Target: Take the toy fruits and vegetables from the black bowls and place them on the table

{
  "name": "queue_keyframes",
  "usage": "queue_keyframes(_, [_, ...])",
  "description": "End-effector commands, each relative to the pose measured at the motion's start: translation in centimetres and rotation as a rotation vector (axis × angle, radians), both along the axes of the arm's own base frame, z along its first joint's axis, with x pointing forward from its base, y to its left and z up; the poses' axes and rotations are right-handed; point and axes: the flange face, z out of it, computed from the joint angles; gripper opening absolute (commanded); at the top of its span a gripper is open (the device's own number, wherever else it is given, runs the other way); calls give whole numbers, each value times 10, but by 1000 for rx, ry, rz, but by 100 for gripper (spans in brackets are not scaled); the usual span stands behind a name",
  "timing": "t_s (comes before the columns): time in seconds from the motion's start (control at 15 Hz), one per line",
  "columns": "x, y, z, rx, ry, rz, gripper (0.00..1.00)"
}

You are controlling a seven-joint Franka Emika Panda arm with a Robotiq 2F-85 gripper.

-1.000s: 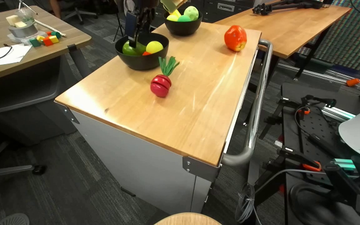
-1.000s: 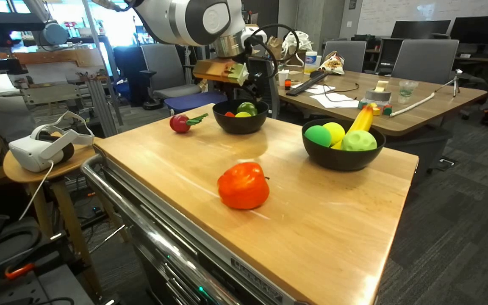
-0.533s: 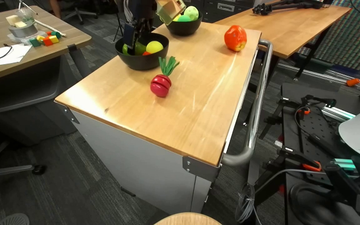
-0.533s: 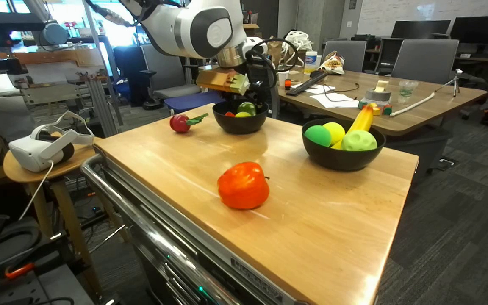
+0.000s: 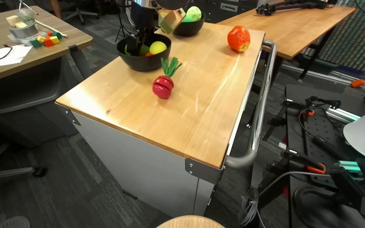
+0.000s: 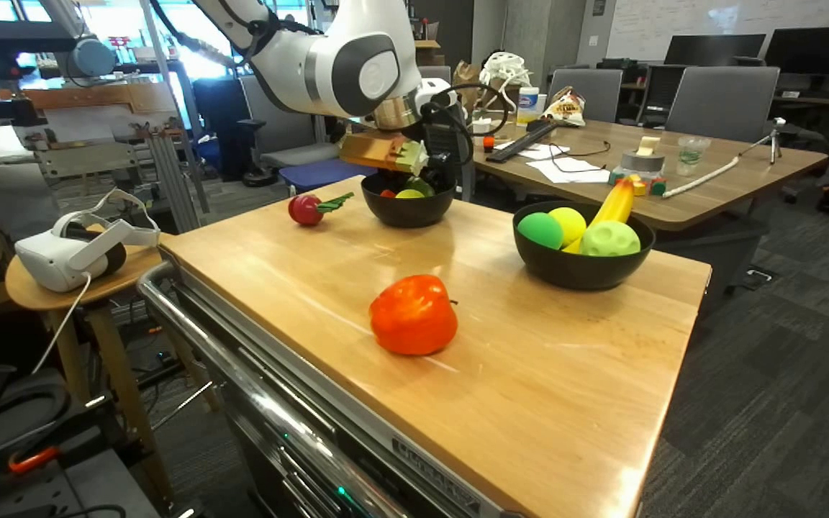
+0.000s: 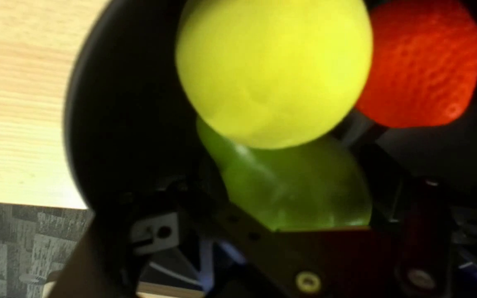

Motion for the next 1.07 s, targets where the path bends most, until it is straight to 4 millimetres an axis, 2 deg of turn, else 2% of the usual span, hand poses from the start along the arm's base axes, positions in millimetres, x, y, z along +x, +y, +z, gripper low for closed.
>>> queue_keyframes(0.0, [2, 4, -2, -1, -16, -17, 58])
queue_keyframes(0.07, [0, 5, 1, 4, -19, -21, 49])
queue_keyframes(0.13, [-1, 5, 6, 8, -25, -24, 46])
queue_keyframes(0.27, [-8, 6, 25, 20, -46, -28, 45])
queue_keyframes(0.47, [-21, 4, 71, 32, -99, -54, 45])
queue_keyframes(0.53, [-32, 1, 93, 24, -116, -67, 45])
queue_keyframes(0.73, [-67, -13, 133, 18, -134, -162, 45])
queue_keyframes(0.87, [-101, -29, 144, 29, -134, -269, 45])
queue_keyframes(1.0, [-135, -50, 137, 39, -129, -390, 45])
